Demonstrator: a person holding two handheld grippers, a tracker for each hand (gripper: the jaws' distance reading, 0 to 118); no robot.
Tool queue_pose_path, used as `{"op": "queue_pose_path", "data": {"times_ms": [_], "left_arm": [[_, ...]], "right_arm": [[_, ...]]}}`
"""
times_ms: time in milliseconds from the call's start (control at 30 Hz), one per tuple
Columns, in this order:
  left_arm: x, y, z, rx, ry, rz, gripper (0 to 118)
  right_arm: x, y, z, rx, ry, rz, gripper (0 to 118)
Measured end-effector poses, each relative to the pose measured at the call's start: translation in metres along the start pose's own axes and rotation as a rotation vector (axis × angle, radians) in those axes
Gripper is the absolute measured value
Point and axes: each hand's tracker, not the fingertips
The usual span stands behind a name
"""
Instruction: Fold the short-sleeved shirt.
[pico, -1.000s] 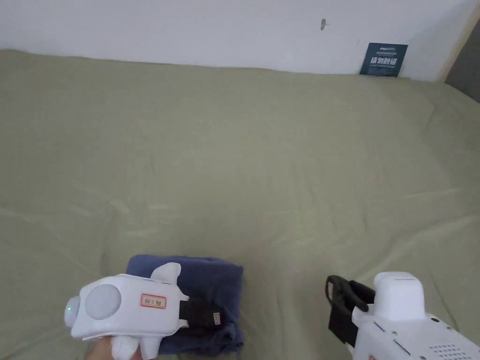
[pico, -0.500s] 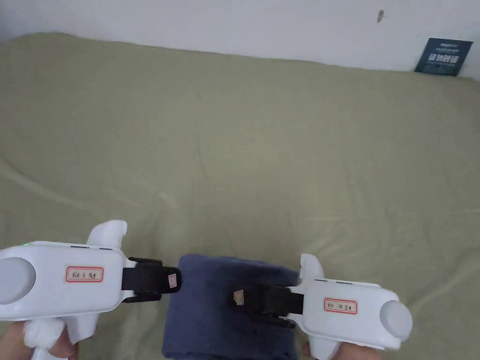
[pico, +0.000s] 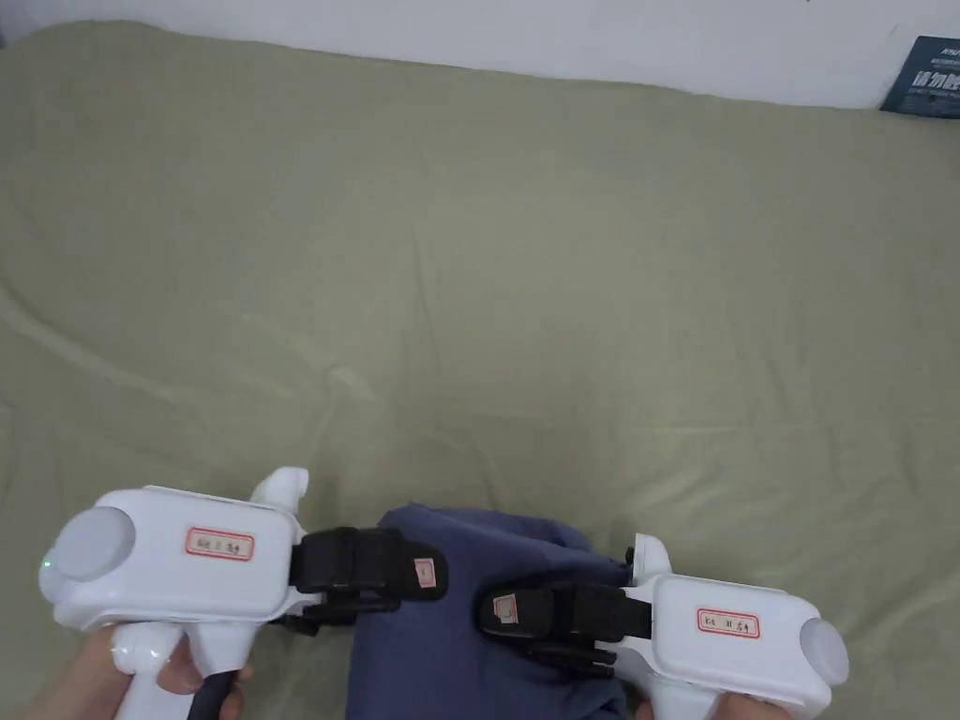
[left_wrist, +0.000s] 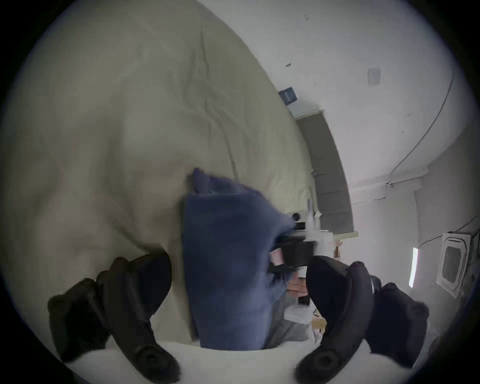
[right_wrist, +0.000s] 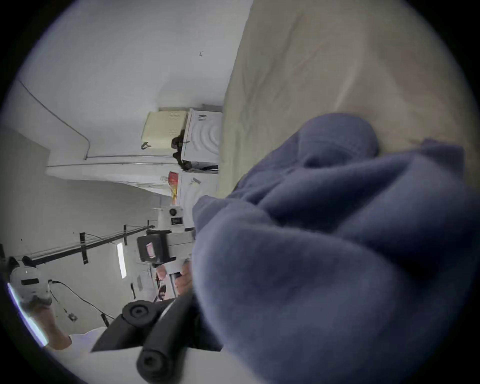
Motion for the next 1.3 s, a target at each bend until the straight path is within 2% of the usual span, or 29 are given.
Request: {"op": "queue_pose_path", "data": {"times_ms": [33,67,100,133,167,200,233,300,333,433,533,633,833,967,1100,1133,1167,1200,1233,1267,1300], "left_arm": [[0.001,-0.001,-0.005,0.019,0.01,-0.027,108],[0.005,-0.001,-0.005,0.043,-0.002,-0.054,92],[0.008,0.001,-0.002,0.051,0.003,-0.048,53],[0.008,0.001,0.002,0.089,0.06,-0.058,33],[0.007,0.004,0.003,0.087,0.224,-0.102,33],[0.0,0.003,-0.001,0.045,0.175,-0.096,33],[-0.002,0.005,0.0,0.05,0.058,-0.045,32],[0.004,0.002,0.01,0.051,0.062,-0.028,33],[0.005,0.005,0.017,0.073,0.103,-0.076,32],[0.007,0.013,0.051,0.076,0.079,-0.082,32],[0.0,0.026,0.105,0.124,0.202,-0.121,32],[-0.024,0.043,0.172,0.144,0.305,-0.103,32],[-0.084,0.088,0.304,0.207,0.508,-0.056,32],[-0.117,0.117,0.342,0.184,0.679,-0.014,32],[-0.13,0.135,0.35,0.196,0.685,0.009,32],[-0.129,0.137,0.348,0.191,0.699,-0.003,33],[-0.128,0.139,0.346,0.181,0.706,-0.014,39],[-0.143,0.15,0.349,0.175,0.722,-0.026,53],[-0.144,0.151,0.349,0.18,0.74,-0.038,76],[-0.143,0.15,0.351,0.21,0.753,-0.039,110],[-0.143,0.15,0.354,0.252,0.773,-0.031,118]], "right_arm": [[0.001,0.0,0.0,0.002,0.009,-0.007,0],[0.002,0.0,0.0,0.004,0.013,-0.012,0],[0.001,-0.001,0.0,0.007,0.02,-0.014,0],[0.0,-0.001,0.0,0.007,0.022,-0.017,0],[-0.002,-0.002,0.0,0.009,0.016,-0.019,0],[-0.009,-0.003,-0.002,0.013,-0.007,-0.014,0],[-0.014,-0.001,-0.002,0.018,-0.097,0.02,0],[-0.036,-0.008,-0.003,0.044,-0.161,0.115,0],[-0.047,-0.012,-0.003,0.057,-0.179,0.149,0],[-0.075,-0.022,-0.004,0.071,-0.207,0.25,0],[-0.087,-0.028,-0.009,0.095,-0.283,0.335,0],[-0.094,-0.032,-0.023,0.092,-0.327,0.399,0],[-0.091,-0.025,-0.052,0.092,-0.308,0.385,0],[-0.092,-0.014,-0.069,0.093,-0.301,0.388,0],[-0.097,-0.003,-0.08,0.086,-0.311,0.414,0],[-0.098,-0.001,-0.082,0.08,-0.313,0.419,0],[-0.099,0.0,-0.082,0.079,-0.314,0.423,0],[-0.099,0.002,-0.083,0.078,-0.311,0.425,0],[-0.099,0.003,-0.083,0.076,-0.308,0.427,0],[-0.1,0.003,-0.083,0.076,-0.311,0.429,0],[-0.1,0.003,-0.082,0.079,-0.316,0.431,0]]}}
